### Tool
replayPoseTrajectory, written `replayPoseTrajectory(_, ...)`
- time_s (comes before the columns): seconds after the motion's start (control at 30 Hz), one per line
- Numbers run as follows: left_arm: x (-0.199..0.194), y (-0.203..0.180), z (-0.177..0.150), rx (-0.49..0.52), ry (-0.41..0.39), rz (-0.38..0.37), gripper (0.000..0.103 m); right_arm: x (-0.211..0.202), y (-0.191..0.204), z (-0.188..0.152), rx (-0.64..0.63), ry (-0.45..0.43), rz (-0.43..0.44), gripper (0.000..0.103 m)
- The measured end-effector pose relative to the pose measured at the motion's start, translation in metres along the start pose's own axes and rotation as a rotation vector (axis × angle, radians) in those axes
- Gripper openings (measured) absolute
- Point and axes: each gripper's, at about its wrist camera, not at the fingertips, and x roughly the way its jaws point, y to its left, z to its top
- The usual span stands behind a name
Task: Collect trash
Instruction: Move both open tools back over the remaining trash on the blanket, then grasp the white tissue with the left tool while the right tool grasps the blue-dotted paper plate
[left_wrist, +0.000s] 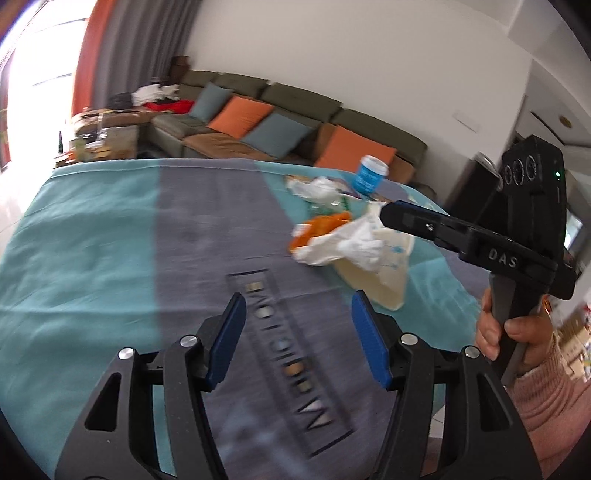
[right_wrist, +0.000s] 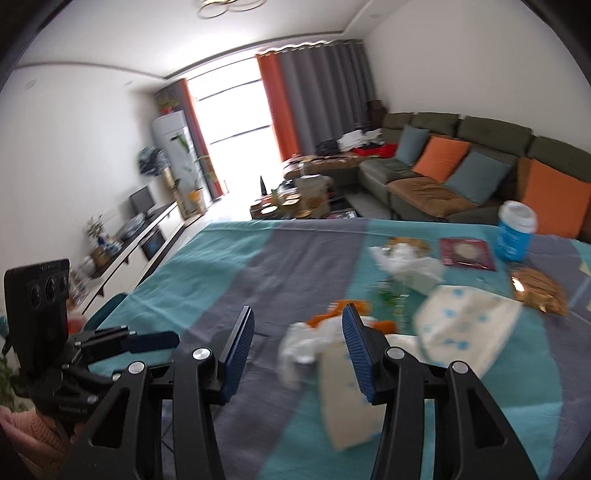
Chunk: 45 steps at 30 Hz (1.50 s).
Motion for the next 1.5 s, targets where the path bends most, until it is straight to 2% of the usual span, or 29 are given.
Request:
replayPoseTrajectory(0.2, 0.032, -0.026, 0.019, 0.047, 0.030, -0.038, 0.061, -0.015, -0.039, -0.004, 0.067, -0.025, -0.080, 0.047)
replayPoseTrajectory(0.5, 0.067, -0.049, 0.040, 0.098, 0.066, -0.013, 0.061, -0.028, -0.093, -0.016, 0.197, -0.036, -0.170, 0.047)
replayPoseTrajectory(0.7, 0.085, -0.044, 0.045, 0.083, 0.111, 0.021, 0.055, -0.012, -0.120, -0.025, 0.298, -0.002, -0.139, 0.047)
replayPoseTrajectory(0.77, 0.090, -0.039, 0.046, 0.069, 0.122, 0.017, 0.049, -0.008, -0.124, -0.026, 0.313, 0.003, -0.125, 0.047)
replayPoseTrajectory(0.8, 0.092, -0.037, 0.047, 0.059, 0.127, 0.011, 0.043, -0.007, -0.124, -0.026, 0.317, 0.005, -0.121, 0.046)
replayPoseTrajectory(0.93, 0.095, -0.030, 0.049, 0.035, 0.133, -0.006, 0.023, -0.004, -0.124, -0.025, 0.321, 0.010, -0.103, 0.034)
replayPoseTrajectory(1.1, 0.092, -0.030, 0.049, 0.038, 0.121, -0.017, 0.009, -0.003, -0.128, -0.026, 0.344, 0.010, -0.082, 0.016)
replayPoseTrajectory(1.17, 0.090, -0.031, 0.049, 0.044, 0.114, -0.017, 0.007, -0.004, -0.129, -0.027, 0.348, 0.005, -0.076, 0.006)
replayPoseTrajectory(1.23, 0.087, -0.032, 0.050, 0.050, 0.105, -0.017, 0.004, -0.006, -0.127, -0.026, 0.345, -0.003, -0.076, 0.004)
replayPoseTrajectory(1.5, 0.068, -0.030, 0.052, 0.064, 0.060, 0.001, 0.002, -0.014, -0.124, -0.020, 0.340, -0.041, -0.069, 0.002)
